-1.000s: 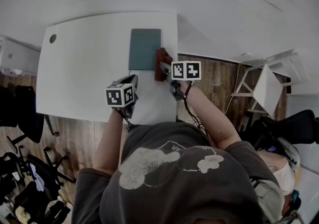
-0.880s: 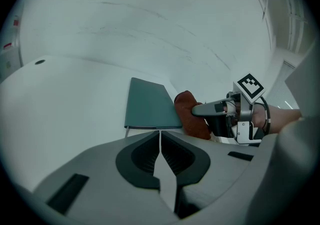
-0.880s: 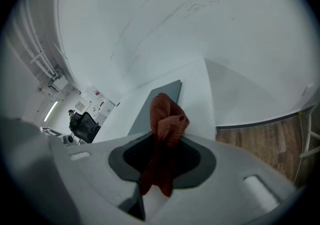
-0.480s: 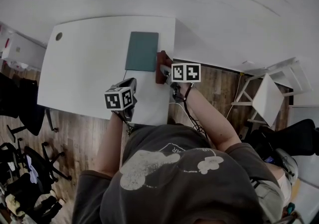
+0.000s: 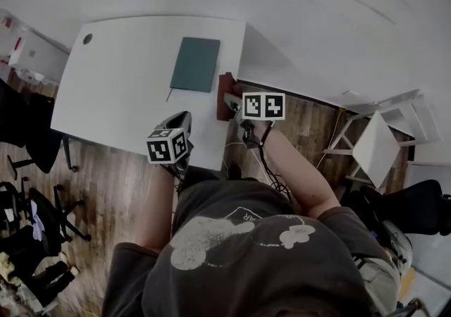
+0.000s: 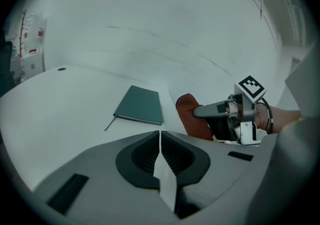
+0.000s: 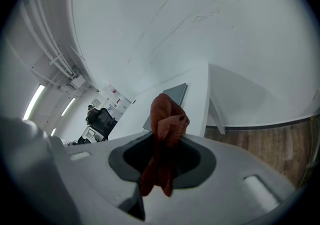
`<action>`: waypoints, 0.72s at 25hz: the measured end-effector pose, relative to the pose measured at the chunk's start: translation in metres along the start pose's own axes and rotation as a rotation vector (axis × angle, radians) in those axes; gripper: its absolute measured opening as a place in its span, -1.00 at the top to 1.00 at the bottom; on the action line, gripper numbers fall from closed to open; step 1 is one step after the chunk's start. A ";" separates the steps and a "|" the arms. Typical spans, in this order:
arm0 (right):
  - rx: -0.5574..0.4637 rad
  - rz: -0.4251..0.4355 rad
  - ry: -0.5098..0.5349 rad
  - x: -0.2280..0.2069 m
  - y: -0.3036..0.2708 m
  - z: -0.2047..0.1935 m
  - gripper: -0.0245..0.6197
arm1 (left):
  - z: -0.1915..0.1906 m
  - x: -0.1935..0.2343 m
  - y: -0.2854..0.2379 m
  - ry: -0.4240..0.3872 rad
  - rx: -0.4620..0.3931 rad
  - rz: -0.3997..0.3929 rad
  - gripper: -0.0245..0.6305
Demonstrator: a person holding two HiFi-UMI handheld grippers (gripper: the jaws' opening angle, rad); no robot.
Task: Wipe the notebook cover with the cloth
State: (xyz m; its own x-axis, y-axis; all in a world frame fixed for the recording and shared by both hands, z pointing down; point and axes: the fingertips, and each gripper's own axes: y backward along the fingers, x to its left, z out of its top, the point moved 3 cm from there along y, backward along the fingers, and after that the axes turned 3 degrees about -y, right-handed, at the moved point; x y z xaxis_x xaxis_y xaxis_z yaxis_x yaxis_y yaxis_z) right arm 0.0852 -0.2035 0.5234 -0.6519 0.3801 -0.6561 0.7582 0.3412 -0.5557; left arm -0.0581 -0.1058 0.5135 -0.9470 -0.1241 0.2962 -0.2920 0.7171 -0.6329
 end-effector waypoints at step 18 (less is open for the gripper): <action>-0.032 0.000 0.238 0.080 0.028 -0.033 0.60 | -0.020 0.001 0.062 0.047 -0.109 -0.040 0.90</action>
State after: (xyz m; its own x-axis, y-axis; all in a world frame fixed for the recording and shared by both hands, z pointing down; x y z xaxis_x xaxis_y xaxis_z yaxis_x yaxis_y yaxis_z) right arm 0.0542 -0.1349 0.4724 -0.6390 0.5710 -0.5153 0.7602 0.3667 -0.5364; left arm -0.0749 -0.0477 0.4884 -0.9266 -0.1239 0.3550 -0.3112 0.7825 -0.5393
